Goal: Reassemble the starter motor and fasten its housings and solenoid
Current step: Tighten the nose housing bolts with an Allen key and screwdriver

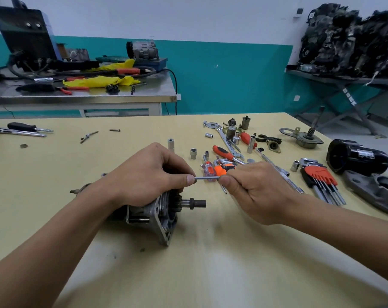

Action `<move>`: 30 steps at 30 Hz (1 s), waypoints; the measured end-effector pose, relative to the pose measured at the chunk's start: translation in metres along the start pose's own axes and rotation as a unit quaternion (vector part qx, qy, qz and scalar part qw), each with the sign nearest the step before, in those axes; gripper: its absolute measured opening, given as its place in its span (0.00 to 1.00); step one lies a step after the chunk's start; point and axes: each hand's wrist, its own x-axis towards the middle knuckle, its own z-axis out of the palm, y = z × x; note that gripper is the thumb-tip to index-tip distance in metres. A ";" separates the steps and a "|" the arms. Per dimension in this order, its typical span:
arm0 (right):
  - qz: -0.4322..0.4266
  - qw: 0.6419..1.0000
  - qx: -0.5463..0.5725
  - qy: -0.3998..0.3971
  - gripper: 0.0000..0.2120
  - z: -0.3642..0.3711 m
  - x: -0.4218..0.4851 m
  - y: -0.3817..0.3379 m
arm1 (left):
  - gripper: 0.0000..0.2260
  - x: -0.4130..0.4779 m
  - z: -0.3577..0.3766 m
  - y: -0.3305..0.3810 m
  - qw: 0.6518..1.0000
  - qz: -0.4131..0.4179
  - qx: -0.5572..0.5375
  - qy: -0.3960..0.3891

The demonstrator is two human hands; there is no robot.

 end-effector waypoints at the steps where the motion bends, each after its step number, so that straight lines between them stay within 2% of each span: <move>1: 0.015 1.000 0.026 0.000 0.26 0.003 -0.002 0.000 | 0.04 0.000 0.000 0.000 1.000 0.001 0.000 0.001; 9: 0.097 0.984 0.149 -0.012 0.28 0.007 -0.010 -0.007 | 0.04 0.001 0.003 -0.001 1.000 -0.001 0.009 0.017; 13: 0.125 0.975 0.184 0.008 0.26 0.009 -0.011 -0.010 | 0.04 0.001 0.005 0.000 0.999 -0.005 0.012 0.032; 20: 0.169 0.958 0.231 -0.005 0.28 0.008 -0.012 -0.015 | 0.04 0.001 0.007 0.000 0.999 -0.005 0.023 0.045; 24: 0.160 0.961 0.227 -0.013 0.26 0.007 -0.008 -0.011 | 0.04 -0.001 0.007 0.002 0.998 0.012 0.011 0.054; 27: 0.136 0.966 0.217 -0.019 0.22 0.013 0.000 -0.014 | 0.05 -0.003 0.004 0.002 0.994 0.032 0.014 0.104; 30: 0.147 0.961 0.234 -0.019 0.21 0.020 0.005 -0.019 | 0.07 -0.006 -0.016 -0.002 0.991 0.010 0.027 0.127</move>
